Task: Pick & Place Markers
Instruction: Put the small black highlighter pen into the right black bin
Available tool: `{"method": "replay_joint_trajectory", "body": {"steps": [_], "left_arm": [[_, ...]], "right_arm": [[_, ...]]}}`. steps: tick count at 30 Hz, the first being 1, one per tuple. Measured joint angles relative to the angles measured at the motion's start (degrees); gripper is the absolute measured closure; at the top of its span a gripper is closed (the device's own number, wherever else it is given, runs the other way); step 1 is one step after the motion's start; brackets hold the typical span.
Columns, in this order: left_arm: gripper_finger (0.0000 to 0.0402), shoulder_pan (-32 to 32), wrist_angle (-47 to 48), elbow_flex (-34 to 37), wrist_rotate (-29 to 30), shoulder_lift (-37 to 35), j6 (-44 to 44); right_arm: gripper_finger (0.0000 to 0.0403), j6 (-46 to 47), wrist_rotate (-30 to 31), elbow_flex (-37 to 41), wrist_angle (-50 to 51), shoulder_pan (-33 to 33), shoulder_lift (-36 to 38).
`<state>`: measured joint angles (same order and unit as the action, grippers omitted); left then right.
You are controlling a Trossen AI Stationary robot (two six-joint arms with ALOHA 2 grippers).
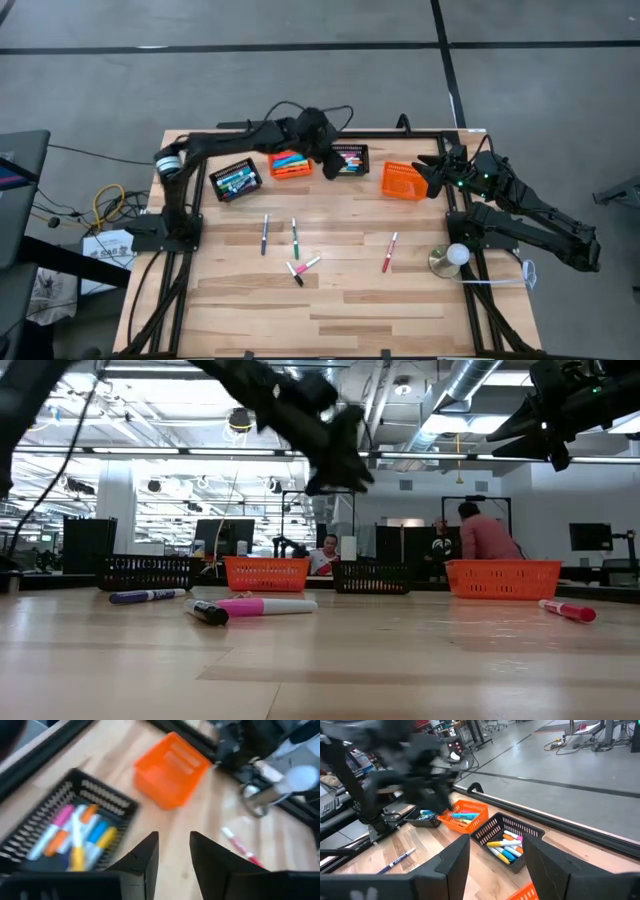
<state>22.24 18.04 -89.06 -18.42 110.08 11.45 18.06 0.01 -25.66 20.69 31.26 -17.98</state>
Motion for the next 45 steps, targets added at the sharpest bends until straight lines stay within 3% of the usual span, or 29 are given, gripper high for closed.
{"method": "replay_joint_trajectory", "body": {"steps": [6, 13, 26, 45], "left_arm": [[0.0293, -10.85, -0.05, 7.91, 13.51, -10.01, 8.87], [0.0293, -22.49, 0.06, 16.26, 25.32, -15.90, 11.40], [0.0293, -32.38, 0.00, 24.13, 25.71, -16.98, 33.81], [0.0293, -41.68, -0.01, 24.61, 25.71, -16.97, 76.89]], "right_arm": [[0.0232, 0.00, 0.00, 0.01, 0.00, 0.01, -0.02], [0.0229, -0.02, -0.02, 0.01, -0.02, 0.01, 0.00], [0.0229, -0.40, 0.00, -0.01, -0.04, -0.01, -0.02], [0.0232, -0.50, 0.00, -0.01, -0.03, -0.01, -0.01]]}}
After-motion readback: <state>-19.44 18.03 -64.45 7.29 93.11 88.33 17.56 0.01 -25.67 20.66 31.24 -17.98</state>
